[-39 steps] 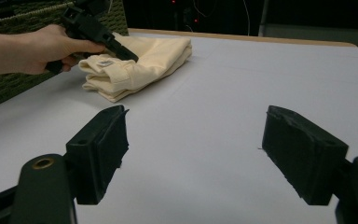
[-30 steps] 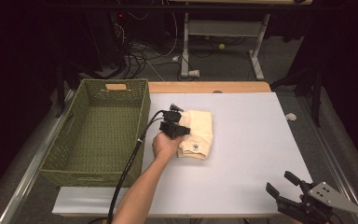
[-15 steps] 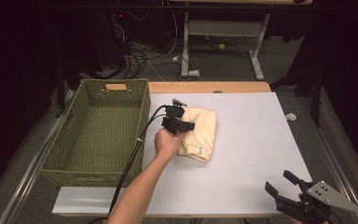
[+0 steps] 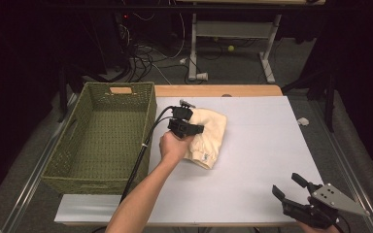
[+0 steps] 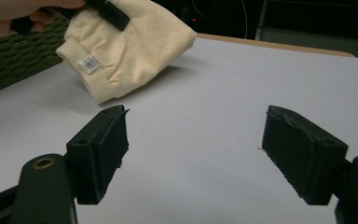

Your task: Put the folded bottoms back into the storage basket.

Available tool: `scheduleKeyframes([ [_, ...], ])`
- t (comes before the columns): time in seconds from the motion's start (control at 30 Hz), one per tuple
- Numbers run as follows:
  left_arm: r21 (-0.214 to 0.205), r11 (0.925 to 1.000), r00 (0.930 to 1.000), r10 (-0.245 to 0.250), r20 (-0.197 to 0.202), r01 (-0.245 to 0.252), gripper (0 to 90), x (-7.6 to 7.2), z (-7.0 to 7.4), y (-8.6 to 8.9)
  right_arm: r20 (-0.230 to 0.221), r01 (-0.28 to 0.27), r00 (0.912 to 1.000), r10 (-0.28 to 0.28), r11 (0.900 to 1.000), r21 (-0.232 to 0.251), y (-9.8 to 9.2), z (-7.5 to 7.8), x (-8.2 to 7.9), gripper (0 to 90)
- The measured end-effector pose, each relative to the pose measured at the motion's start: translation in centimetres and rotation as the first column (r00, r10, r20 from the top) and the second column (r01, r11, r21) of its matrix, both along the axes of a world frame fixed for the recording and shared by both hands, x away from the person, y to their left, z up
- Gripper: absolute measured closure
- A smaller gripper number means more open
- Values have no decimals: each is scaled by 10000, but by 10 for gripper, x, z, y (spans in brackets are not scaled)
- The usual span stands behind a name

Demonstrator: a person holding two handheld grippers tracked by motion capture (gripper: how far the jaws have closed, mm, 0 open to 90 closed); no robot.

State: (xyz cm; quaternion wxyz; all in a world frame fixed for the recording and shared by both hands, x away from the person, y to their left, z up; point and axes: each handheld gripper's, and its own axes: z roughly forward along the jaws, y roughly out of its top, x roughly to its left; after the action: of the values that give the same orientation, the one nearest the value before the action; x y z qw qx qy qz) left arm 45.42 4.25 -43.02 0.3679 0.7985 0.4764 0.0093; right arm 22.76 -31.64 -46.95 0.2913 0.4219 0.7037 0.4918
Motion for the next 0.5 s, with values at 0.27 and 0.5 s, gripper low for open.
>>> scheduleKeyframes([
  [0.27,-20,9995,9994,-325,119,325,675,-10,17,5,-59,2,10000,-2,9999,-145,1,-1,0,231],
  [0.5,-262,9989,9992,-385,110,388,674,-18,29,17,-141,-4,9999,2,9999,-148,0,-1,0,231],
])
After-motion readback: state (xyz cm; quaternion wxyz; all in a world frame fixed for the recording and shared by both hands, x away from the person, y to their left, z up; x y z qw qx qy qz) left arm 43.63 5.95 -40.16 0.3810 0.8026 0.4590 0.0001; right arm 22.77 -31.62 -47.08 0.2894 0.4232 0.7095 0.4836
